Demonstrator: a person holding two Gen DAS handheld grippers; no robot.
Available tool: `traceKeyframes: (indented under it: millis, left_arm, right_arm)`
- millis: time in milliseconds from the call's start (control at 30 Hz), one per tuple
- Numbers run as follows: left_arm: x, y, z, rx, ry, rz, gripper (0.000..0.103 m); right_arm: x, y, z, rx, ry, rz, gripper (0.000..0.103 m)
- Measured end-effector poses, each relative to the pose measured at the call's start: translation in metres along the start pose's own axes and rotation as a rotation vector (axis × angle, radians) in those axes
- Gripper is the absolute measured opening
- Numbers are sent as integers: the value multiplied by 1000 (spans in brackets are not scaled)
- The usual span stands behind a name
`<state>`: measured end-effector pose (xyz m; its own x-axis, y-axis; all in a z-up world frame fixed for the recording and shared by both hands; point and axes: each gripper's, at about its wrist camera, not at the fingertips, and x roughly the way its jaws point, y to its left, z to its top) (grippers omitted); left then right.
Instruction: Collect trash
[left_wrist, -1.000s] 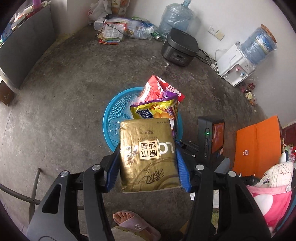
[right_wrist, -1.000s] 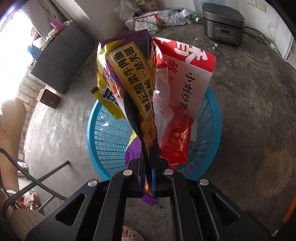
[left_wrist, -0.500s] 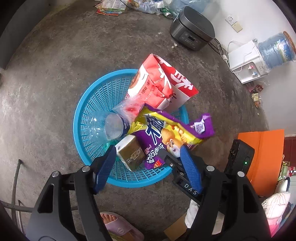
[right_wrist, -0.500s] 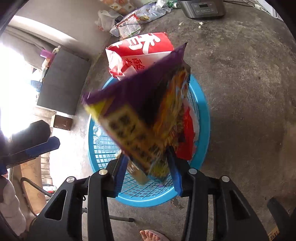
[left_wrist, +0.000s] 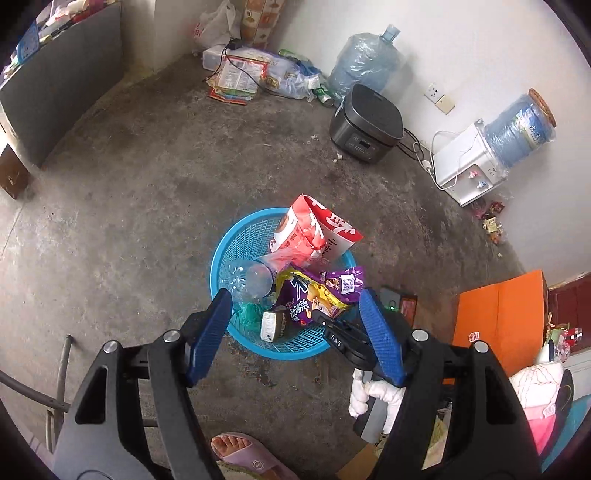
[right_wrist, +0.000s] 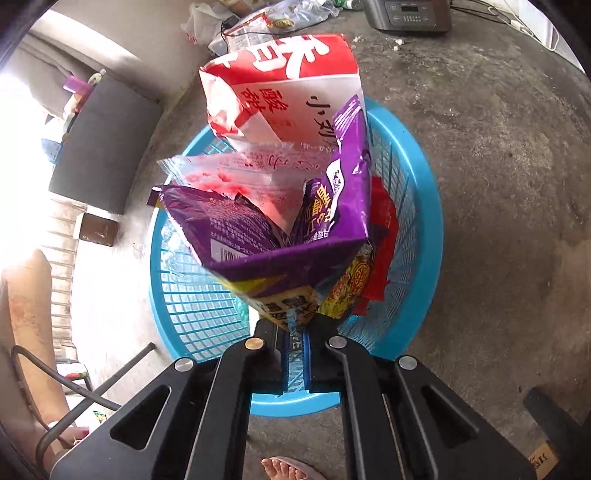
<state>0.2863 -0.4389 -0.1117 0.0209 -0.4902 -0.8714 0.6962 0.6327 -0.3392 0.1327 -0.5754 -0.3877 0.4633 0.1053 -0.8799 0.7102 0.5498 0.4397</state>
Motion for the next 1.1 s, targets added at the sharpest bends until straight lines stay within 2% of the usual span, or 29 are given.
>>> traceKeyframes:
  millis: [167,267,333,400,500,733,833,900,967,1033,1100]
  left_arm:
    - [-78,17,-28,11,-112,23,67]
    - [-124,28,-51,-4,-178,31,67]
    - [-151,35,-69,-13,-222,45,71]
    - [-176,43,-88,-20,-260,67,71]
    - [-206,51,-117,-38,-306,92,72]
    - [-256,70,-184,-115,-391,109,76]
    - [-275,78,-216,-171,-422,114,79]
    - [-290,82,-236,-216,-449,129,82]
    - [-306,83,-256,-260,-486,179,85]
    - [-325,80,-275,-308,-529,254,93]
    - [-343,74,-293,-363,-592,354,94]
  right_arm:
    - [14,14,-2,-103,27,-106,5]
    - [3,22,-5,-142,38,-142,7]
    - [-12,27,-11,-167,24,-161,20]
    - [-28,30,-19,-198,-4,-184,45]
    - [-49,30,-30,-219,-24,-220,48]
    - [-95,26,-60,-207,-60,-226,52]
    - [-126,26,-68,-185,-125,-192,52]
    - [-158,40,-83,-203,-204,-168,52]
    - [-196,61,-99,-251,-298,-134,52]
    - [-238,88,-118,-318,-400,-80,53]
    - [-284,117,-140,-398,-523,-25,73]
